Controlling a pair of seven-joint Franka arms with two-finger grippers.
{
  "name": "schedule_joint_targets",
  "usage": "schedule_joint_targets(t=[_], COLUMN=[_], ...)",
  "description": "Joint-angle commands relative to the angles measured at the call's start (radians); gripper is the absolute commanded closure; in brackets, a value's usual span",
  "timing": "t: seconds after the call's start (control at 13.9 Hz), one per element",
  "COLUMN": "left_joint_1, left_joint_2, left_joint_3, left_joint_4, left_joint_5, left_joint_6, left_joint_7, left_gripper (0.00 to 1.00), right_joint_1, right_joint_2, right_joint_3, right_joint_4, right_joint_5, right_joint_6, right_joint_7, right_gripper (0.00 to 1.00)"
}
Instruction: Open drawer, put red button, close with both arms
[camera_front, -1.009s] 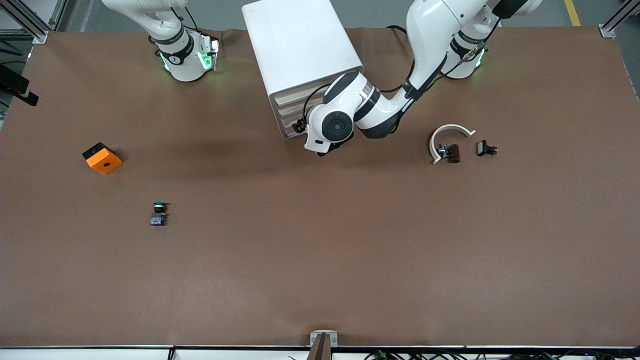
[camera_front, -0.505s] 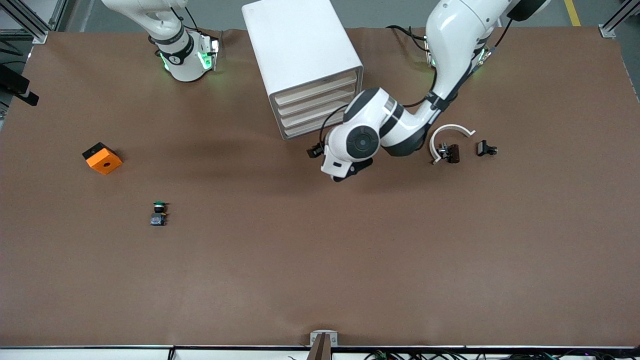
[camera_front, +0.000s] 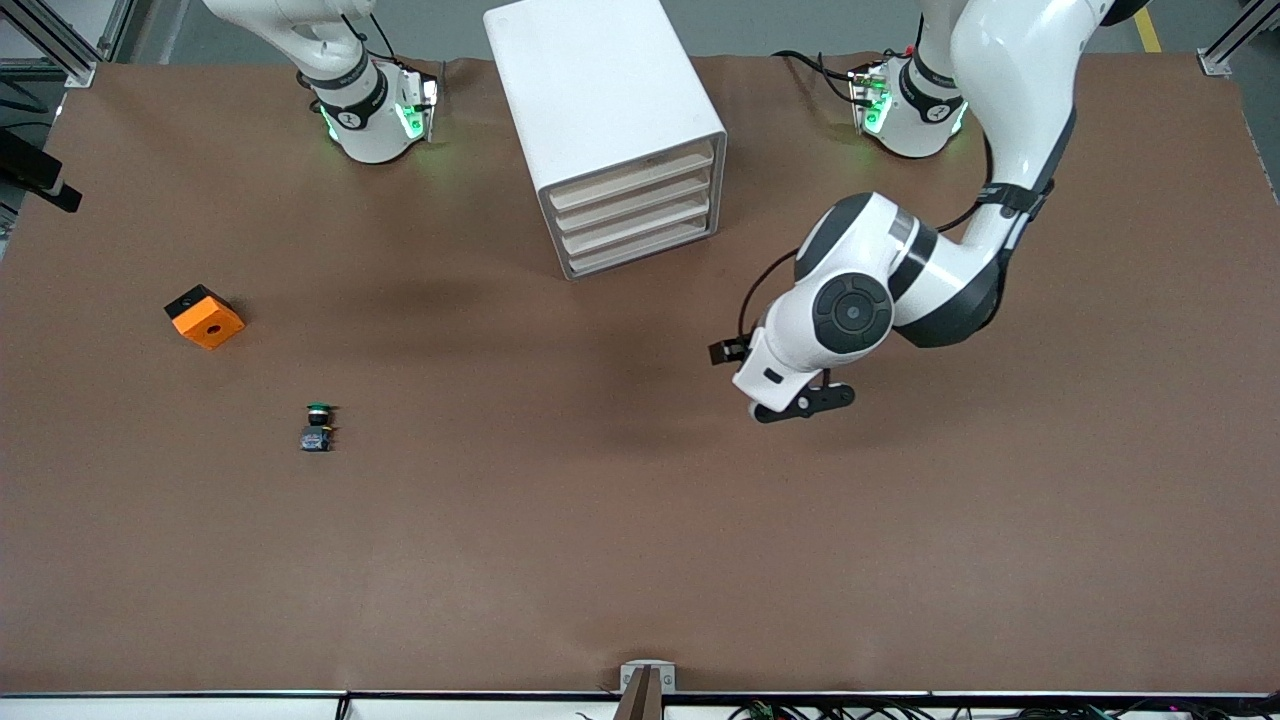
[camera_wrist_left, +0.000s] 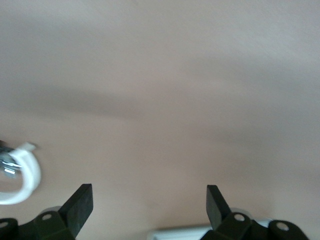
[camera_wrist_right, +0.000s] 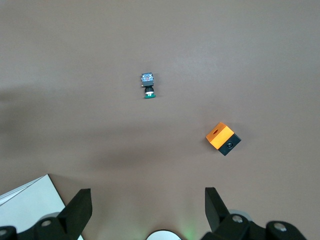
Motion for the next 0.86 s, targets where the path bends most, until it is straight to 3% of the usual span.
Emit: schedule_joint_targets(t=[0.0,0.5,0.79], left_joint_1=[0.015,0.197,0.279], left_joint_2=[-0.067,-0.179,-0.254], left_joint_3=[-0.001,-0.012,-0.003], left_joint_4=[0.000,-0.006,-0.052], left_joint_5=[0.106,0.092,0.025], left_joint_6=[-0.113,-0.225,-0.251], left_joint_7=[0.023,0.269,0.422], left_gripper=[0.00,0.00,0.00], right_joint_1=[-0.008,-0.008,-0.006], right_joint_2=[-0.022,-0.020,-0.022], right_joint_3=[0.004,0.005,0.004], right_joint_4=[-0.016,-0.017,-0.019], right_joint_5=[0.016,0.015,0.009], right_joint_6=[-0.002,-0.002,-0.001], right_joint_7=[0.024,0.010,-0.045], right_gripper=[0.00,0.00,0.00])
